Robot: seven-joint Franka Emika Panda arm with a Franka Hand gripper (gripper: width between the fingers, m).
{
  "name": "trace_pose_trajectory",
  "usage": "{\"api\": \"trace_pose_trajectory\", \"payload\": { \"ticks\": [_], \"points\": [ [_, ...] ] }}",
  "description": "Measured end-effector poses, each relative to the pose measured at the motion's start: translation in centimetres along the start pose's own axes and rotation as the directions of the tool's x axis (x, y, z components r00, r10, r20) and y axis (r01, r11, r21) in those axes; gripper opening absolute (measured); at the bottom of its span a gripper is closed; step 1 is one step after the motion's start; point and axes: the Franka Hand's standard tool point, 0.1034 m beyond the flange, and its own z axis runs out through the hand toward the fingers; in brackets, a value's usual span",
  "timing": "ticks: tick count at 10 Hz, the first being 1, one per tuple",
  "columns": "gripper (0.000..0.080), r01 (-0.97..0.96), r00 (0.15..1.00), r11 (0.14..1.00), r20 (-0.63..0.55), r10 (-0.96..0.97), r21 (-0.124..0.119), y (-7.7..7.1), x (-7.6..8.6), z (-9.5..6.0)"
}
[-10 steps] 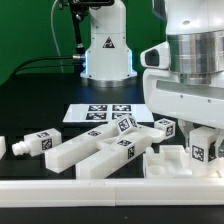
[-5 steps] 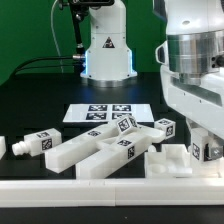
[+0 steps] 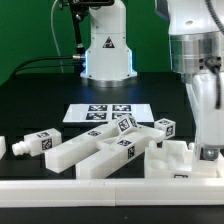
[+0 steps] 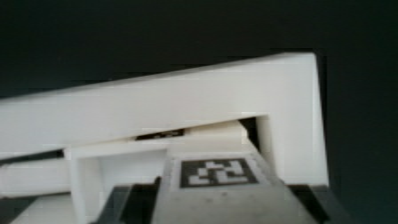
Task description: Assemble chair
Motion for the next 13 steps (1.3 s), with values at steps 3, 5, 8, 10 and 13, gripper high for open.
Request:
{"api": "trace_pose_trajectory", "payload": {
  "ticks": [3, 5, 8, 10, 13],
  "points": [
    [0.0282, -0.145, 0.989, 0.989, 0.0, 0.145, 0.014, -0.19, 0.03, -0.03],
    [0.0295, -0.126, 0.992, 0.992, 0.0, 0.126, 0.014, -0.17, -0.02, -0.01],
    [0.061, -0.118, 0.993, 0.993, -0.001, 0.118, 0.013, -0.1, -0.07, 0.07],
    [0.0638, -0.084, 0.996, 0.996, -0.001, 0.084, 0.012, -0.08, -0.01, 0.12],
    [0.0649, 0.028, 1.0, 1.0, 0.004, -0.028, 0.012, -0.14, 0.4, 0.18]
  ]
}}
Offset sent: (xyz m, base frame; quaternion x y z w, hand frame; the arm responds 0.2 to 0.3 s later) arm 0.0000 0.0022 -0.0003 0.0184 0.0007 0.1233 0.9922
